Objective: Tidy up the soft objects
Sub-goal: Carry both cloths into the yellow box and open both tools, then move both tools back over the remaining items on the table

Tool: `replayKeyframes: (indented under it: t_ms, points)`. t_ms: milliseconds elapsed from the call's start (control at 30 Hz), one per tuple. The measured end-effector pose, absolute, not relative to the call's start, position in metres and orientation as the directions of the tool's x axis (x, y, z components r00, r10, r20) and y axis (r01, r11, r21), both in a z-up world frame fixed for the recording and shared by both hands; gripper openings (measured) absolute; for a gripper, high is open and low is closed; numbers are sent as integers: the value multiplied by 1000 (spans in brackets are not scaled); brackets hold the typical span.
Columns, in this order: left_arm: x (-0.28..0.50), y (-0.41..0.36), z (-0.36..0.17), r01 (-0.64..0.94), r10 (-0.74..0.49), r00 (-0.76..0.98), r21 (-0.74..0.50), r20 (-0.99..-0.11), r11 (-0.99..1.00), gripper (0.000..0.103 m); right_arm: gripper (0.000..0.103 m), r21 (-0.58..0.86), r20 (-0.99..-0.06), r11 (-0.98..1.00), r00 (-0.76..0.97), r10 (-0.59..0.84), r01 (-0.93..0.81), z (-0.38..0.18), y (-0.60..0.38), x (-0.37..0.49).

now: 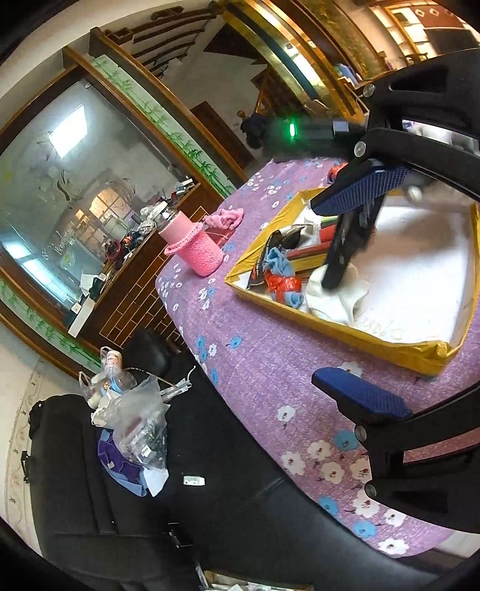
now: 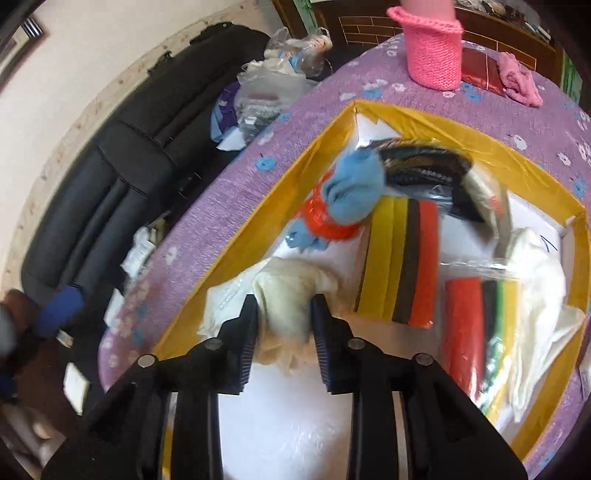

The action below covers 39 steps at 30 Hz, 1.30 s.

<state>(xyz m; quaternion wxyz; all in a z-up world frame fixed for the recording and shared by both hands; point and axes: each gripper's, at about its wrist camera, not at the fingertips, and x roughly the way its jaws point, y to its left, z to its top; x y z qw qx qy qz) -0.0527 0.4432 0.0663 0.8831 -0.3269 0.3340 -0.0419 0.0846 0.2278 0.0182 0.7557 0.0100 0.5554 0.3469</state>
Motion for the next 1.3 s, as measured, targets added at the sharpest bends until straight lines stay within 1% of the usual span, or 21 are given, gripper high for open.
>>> replayKeyframes:
  t_ms: [33,67,100,133,200,367,500,600,700,833,933,1133,1233,1300]
  points:
    - [-55,443,65,-150,-293,773,-611,-562,777,85,39,409,-823,753,149,549,-515,25,221,84]
    - [-57,444,64,-155,-294,774,-618,-560,771,85,43,418,-813,747,155,562,-517,31,216,83]
    - [-60,443,64,-163,-289,775,-619,-562,768,85,48,425,-802,743,164,574,-518,38,209,80]
    - [-62,442,63,-168,-284,776,-618,-563,768,86,52,431,-790,741,181,585,-515,47,197,77]
    - [-64,437,60,-182,-280,772,-621,-570,762,87,55,448,-765,744,217,606,-497,59,176,73]
    - [-70,417,60,-159,-326,759,-645,-564,747,87,55,518,-702,743,286,653,-423,81,105,66]
    - [-75,386,75,-90,-350,752,-613,-559,785,89,55,502,-681,777,380,626,-380,96,36,44]
    - [-70,358,79,-26,-393,722,-589,-570,808,89,54,464,-685,836,480,548,-293,97,-34,26]
    - [-60,325,80,29,-436,676,-571,-594,821,89,56,425,-708,894,563,427,-144,90,-114,7]
    - [-45,277,76,86,-483,607,-552,-631,829,89,57,419,-744,907,586,321,35,66,-196,-15]
    - [-37,243,75,126,-510,561,-541,-653,831,89,57,432,-750,895,596,288,112,53,-232,-24]
    - [-21,194,71,156,-512,502,-510,-696,846,89,57,465,-727,857,649,225,223,52,-289,-24]
    - [-17,182,65,154,-509,472,-501,-720,851,89,57,468,-714,858,663,226,211,58,-293,-7]
    - [-17,174,63,160,-508,459,-495,-729,854,89,57,463,-727,864,643,243,197,57,-286,10]
